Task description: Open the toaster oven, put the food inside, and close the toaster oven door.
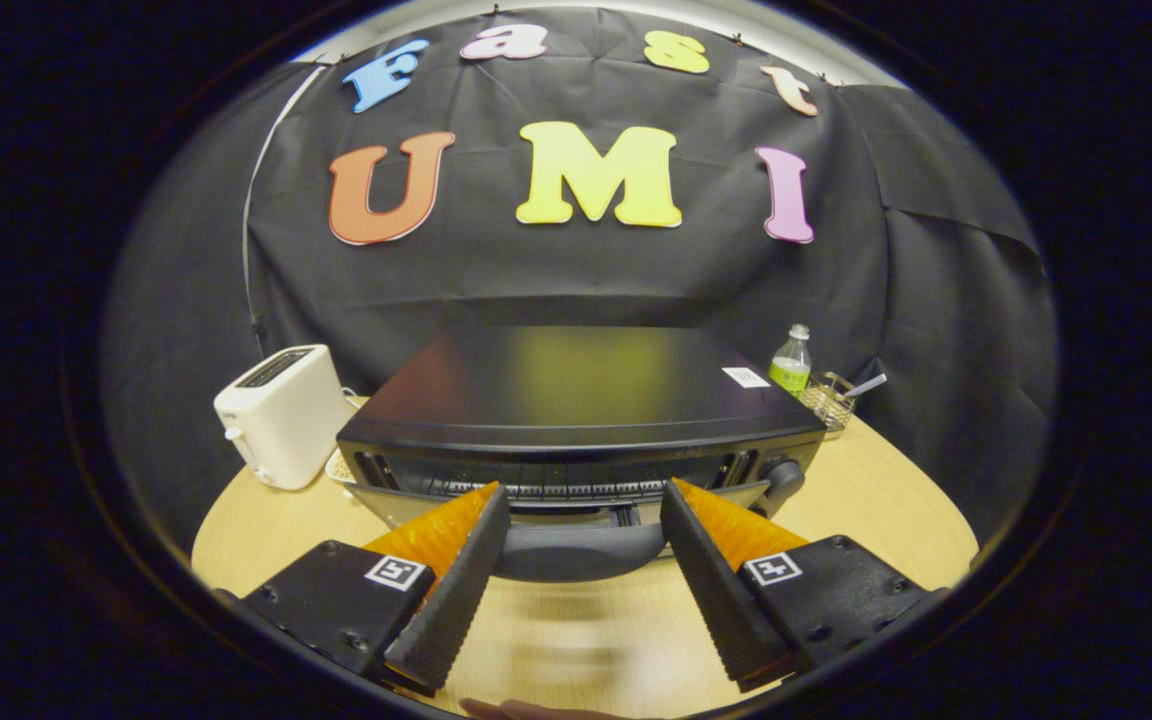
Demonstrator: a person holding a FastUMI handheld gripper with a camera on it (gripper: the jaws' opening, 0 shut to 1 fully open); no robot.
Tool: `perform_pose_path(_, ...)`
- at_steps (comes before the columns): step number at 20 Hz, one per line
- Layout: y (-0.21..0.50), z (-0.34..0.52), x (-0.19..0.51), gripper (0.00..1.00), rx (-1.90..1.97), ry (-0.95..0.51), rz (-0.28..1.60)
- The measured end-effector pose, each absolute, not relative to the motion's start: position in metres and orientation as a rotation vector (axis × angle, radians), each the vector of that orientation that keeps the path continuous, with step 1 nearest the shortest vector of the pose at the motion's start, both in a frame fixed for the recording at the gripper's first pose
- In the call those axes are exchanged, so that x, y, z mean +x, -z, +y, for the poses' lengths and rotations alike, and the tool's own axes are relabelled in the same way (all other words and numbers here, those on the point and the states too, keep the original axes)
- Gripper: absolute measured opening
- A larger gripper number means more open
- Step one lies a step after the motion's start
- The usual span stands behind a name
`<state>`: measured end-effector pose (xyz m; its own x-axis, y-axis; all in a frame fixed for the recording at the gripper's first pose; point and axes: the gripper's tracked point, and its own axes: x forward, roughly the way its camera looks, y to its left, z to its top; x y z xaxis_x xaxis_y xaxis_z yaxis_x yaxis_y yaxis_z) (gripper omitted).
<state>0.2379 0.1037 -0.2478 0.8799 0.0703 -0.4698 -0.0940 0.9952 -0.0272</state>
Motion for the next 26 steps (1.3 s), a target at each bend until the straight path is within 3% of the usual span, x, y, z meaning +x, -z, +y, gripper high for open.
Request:
perform_pose_path(7, 0.275, 0.096, 0.192, 1.0, -0.03, -0.119, 0.526)
perform_pose_path(14, 0.344, 0.088, 0.146, 1.0, -0.084, -0.134, 0.737)
perform_pose_path(17, 0.356, 0.084, 0.158, 1.0, -0.079, -0.134, 0.767)
perform_pose_path(22, 0.352, 0.095, 0.143, 1.0, -0.051, -0.216, 0.817)
perform_pose_path(26, 0.324, 0.123, 0.112, 1.0, 0.159, -0.384, 0.921)
